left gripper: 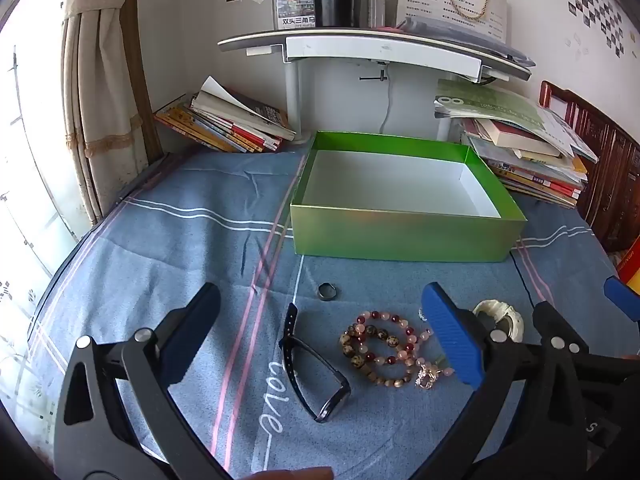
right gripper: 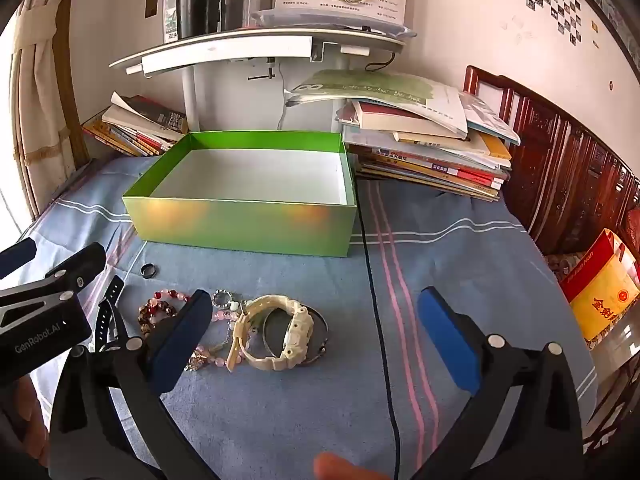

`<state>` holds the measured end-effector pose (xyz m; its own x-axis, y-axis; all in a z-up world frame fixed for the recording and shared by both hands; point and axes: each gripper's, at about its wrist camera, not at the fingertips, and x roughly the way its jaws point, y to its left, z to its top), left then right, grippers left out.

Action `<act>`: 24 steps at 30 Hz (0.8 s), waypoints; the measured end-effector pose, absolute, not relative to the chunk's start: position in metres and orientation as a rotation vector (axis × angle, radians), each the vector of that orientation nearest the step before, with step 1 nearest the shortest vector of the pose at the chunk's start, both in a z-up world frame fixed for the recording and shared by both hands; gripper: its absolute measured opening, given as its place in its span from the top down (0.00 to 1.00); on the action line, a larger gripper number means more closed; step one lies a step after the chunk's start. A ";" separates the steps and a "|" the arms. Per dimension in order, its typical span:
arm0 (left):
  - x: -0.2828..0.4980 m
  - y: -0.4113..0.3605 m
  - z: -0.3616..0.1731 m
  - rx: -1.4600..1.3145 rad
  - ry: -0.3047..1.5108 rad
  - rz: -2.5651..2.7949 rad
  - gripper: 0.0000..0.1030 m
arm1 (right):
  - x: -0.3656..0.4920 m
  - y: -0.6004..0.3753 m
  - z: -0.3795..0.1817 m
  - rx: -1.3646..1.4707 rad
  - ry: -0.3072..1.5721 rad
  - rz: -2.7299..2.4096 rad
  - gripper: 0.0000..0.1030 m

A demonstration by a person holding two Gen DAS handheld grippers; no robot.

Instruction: Organize jewelry

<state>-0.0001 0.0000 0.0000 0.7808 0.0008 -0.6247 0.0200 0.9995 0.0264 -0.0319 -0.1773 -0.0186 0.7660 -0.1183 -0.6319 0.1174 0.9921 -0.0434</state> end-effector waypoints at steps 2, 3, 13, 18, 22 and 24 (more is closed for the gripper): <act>0.000 0.000 0.000 0.031 0.673 -0.012 0.03 | -0.032 -0.177 -0.018 -0.004 0.689 -0.129 0.02; 0.000 0.000 0.000 0.030 0.675 -0.012 0.03 | -0.032 -0.177 -0.018 -0.005 0.688 -0.130 0.02; 0.000 0.001 0.001 0.032 0.682 -0.011 0.03 | -0.034 -0.179 -0.019 -0.002 0.692 -0.129 0.02; 0.001 0.002 0.000 0.034 0.683 -0.010 0.03 | -0.034 -0.179 -0.017 0.001 0.693 -0.130 0.02; 0.001 0.002 0.000 0.034 0.684 -0.010 0.03 | -0.033 -0.178 -0.019 0.001 0.693 -0.130 0.02; 0.001 0.002 0.000 0.034 0.685 -0.011 0.03 | -0.032 -0.178 -0.019 0.001 0.693 -0.130 0.02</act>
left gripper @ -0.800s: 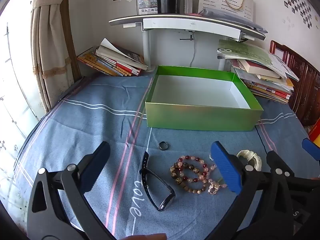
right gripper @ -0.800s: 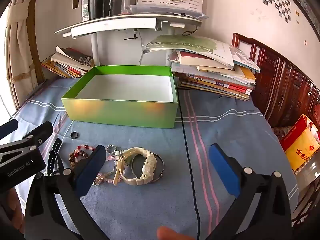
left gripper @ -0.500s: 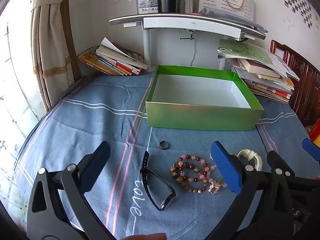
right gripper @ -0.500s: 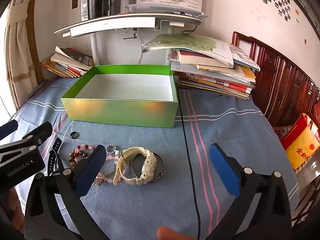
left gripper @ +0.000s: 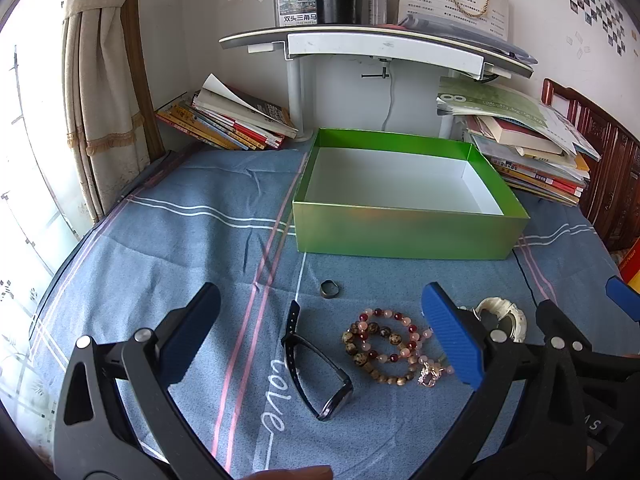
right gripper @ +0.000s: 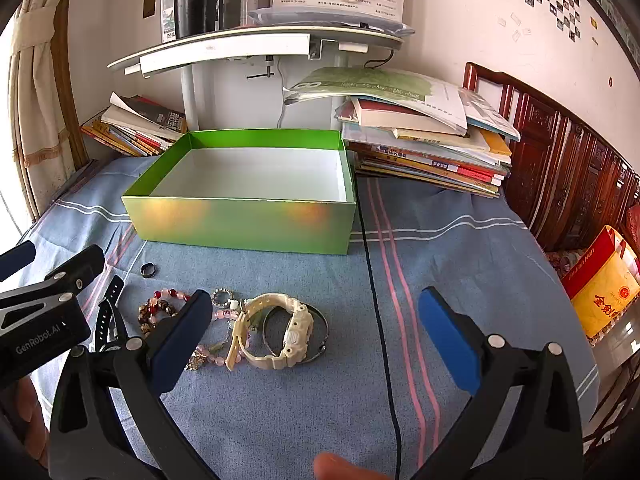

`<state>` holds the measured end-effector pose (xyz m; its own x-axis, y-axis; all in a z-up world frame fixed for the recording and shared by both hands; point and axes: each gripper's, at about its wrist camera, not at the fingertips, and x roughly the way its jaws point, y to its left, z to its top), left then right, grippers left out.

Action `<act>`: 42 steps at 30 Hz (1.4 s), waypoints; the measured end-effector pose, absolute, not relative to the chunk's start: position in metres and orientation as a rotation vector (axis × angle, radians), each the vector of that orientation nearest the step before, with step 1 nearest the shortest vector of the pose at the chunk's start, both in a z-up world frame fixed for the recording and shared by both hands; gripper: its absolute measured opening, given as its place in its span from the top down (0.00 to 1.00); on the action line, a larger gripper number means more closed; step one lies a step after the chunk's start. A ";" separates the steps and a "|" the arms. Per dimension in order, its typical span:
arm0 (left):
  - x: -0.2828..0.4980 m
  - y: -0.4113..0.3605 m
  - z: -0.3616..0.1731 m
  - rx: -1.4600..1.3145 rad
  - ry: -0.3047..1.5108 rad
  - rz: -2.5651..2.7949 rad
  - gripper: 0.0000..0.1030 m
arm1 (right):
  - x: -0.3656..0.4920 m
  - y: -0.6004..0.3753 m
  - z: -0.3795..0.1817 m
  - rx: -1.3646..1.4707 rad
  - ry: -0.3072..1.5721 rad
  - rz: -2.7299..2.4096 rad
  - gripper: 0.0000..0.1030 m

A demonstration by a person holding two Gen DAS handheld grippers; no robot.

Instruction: Organize jewelry

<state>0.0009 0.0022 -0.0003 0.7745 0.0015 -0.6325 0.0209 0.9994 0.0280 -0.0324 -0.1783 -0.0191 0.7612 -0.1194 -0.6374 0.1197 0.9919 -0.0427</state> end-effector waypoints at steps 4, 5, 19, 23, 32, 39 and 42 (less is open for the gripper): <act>0.001 0.004 -0.004 0.034 0.687 -0.010 0.03 | -0.034 -0.178 -0.019 0.001 0.693 -0.130 0.02; 0.001 0.004 -0.003 0.035 0.687 -0.010 0.03 | -0.033 -0.178 -0.019 0.001 0.694 -0.130 0.02; 0.001 0.003 -0.003 0.036 0.688 -0.008 0.03 | -0.033 -0.179 -0.019 0.003 0.696 -0.129 0.02; 0.001 0.004 -0.003 0.037 0.688 -0.010 0.03 | -0.033 -0.179 -0.018 0.004 0.695 -0.129 0.02; 0.000 0.006 -0.005 0.037 0.689 -0.009 0.03 | -0.033 -0.179 -0.018 0.005 0.696 -0.129 0.02; 0.001 0.006 -0.006 0.038 0.689 -0.008 0.03 | -0.034 -0.181 -0.018 0.008 0.696 -0.128 0.02; 0.001 0.007 -0.007 0.039 0.689 -0.009 0.03 | -0.034 -0.181 -0.018 0.006 0.695 -0.128 0.02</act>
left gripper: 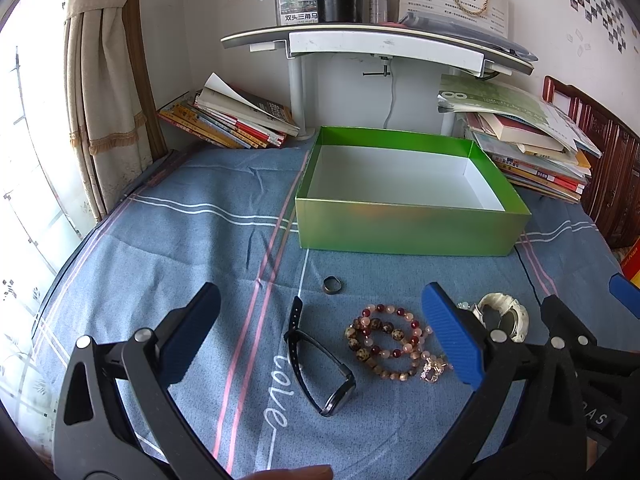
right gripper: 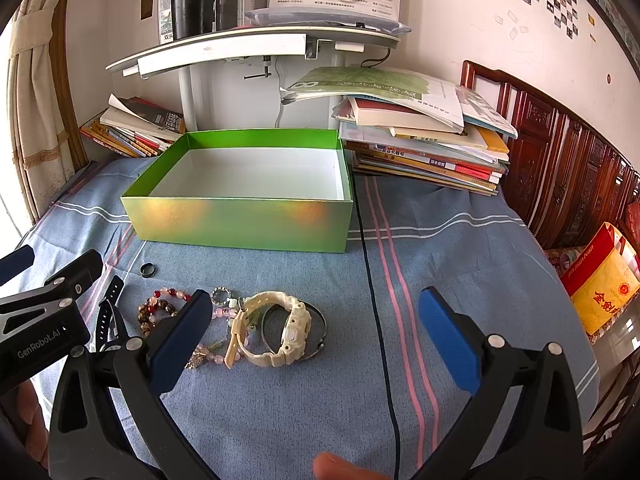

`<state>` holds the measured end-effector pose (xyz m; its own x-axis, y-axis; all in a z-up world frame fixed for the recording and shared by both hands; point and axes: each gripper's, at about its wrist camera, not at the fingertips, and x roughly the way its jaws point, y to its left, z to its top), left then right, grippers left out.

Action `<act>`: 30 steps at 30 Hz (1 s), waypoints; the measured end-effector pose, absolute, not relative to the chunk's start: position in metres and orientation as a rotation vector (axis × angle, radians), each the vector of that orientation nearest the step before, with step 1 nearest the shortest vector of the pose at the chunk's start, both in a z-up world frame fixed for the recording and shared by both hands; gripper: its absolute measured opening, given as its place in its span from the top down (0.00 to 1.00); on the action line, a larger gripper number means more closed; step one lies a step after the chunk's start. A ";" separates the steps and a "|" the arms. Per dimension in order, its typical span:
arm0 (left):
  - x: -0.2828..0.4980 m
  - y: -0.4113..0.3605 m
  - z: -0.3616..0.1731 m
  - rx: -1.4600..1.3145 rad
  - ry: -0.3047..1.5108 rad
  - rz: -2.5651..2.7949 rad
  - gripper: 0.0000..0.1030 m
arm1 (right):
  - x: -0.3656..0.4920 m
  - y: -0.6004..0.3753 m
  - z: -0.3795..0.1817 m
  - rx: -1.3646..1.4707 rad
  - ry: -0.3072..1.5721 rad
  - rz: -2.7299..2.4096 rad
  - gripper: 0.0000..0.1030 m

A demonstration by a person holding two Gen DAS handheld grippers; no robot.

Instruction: Organize jewelry

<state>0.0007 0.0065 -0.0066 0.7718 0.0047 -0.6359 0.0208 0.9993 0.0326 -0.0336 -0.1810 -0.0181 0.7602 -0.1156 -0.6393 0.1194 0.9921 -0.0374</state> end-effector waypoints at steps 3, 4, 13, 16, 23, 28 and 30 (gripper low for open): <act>0.001 0.006 -0.007 0.039 0.689 -0.009 0.03 | -0.034 -0.181 -0.018 0.005 0.695 -0.127 0.02; 0.001 0.006 -0.007 0.039 0.689 -0.009 0.03 | -0.035 -0.181 -0.017 0.004 0.694 -0.127 0.02; -0.003 0.010 -0.007 0.042 0.694 -0.004 0.03 | -0.035 -0.181 -0.017 0.004 0.694 -0.129 0.02; -0.002 0.009 -0.007 0.044 0.695 -0.003 0.03 | -0.035 -0.182 -0.017 0.005 0.692 -0.128 0.02; -0.002 0.010 -0.007 0.044 0.697 -0.005 0.03 | -0.035 -0.181 -0.017 0.005 0.694 -0.128 0.02; 0.003 0.010 -0.010 0.055 0.718 -0.003 0.03 | -0.033 -0.181 -0.016 -0.013 0.699 -0.129 0.02; 0.007 0.013 -0.016 0.086 0.745 0.021 0.03 | -0.029 -0.187 -0.018 -0.029 0.717 -0.138 0.02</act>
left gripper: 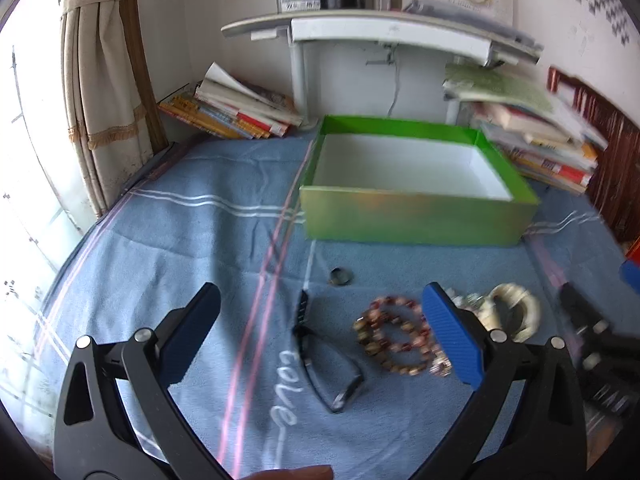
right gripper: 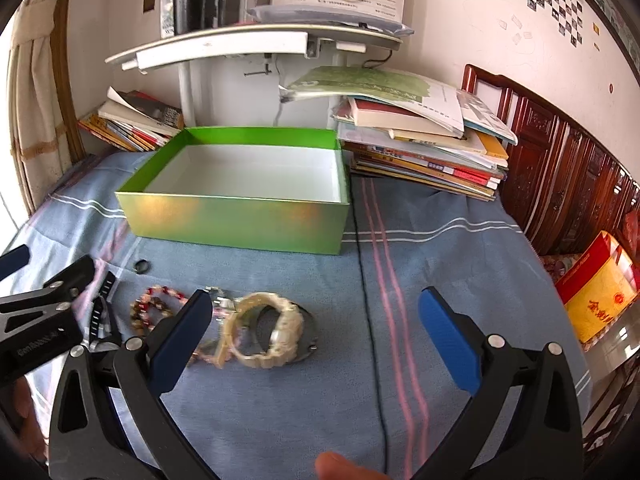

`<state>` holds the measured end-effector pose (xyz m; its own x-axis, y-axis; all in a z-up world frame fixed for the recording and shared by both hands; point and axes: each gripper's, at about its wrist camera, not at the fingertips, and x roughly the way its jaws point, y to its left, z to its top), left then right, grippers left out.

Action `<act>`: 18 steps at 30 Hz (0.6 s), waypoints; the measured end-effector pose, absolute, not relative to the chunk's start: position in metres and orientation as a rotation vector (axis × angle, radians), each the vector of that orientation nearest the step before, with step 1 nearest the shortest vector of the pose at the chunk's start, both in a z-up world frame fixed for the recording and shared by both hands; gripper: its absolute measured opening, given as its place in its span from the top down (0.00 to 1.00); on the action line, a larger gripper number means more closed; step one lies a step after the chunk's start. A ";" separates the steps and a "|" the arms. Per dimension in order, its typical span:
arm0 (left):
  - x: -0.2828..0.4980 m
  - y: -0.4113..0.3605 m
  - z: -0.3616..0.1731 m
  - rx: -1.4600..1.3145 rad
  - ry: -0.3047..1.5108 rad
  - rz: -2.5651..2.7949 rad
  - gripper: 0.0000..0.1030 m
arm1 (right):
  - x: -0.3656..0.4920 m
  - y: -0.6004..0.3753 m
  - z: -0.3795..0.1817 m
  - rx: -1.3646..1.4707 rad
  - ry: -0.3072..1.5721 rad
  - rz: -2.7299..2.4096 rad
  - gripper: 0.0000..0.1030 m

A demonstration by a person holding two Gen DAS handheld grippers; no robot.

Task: Organize jewelry
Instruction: 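Grasp the white watch with the right tool while the left tool grasps the black-strap watch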

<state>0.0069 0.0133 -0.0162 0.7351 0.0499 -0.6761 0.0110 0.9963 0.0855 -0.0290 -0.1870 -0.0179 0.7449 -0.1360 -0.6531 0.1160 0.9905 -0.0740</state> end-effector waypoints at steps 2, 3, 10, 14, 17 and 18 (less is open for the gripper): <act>0.011 0.019 -0.025 0.107 0.783 0.047 0.04 | -0.023 -0.195 -0.025 -0.061 0.777 -0.155 0.02; 0.013 0.024 -0.030 0.108 0.810 0.056 0.04 | -0.021 -0.200 -0.031 -0.079 0.814 -0.169 0.02; 0.013 0.036 -0.048 0.127 0.886 0.037 0.04 | -0.014 -0.196 -0.048 -0.078 0.895 -0.101 0.02; 0.017 0.039 -0.056 0.108 0.927 0.006 0.04 | -0.004 -0.191 -0.052 -0.038 0.925 -0.079 0.10; 0.021 0.043 -0.059 0.087 0.937 -0.013 0.07 | 0.005 -0.190 -0.054 -0.028 0.947 -0.063 0.24; 0.023 0.044 -0.061 0.074 0.948 -0.022 0.10 | 0.010 -0.189 -0.058 -0.019 0.970 -0.059 0.33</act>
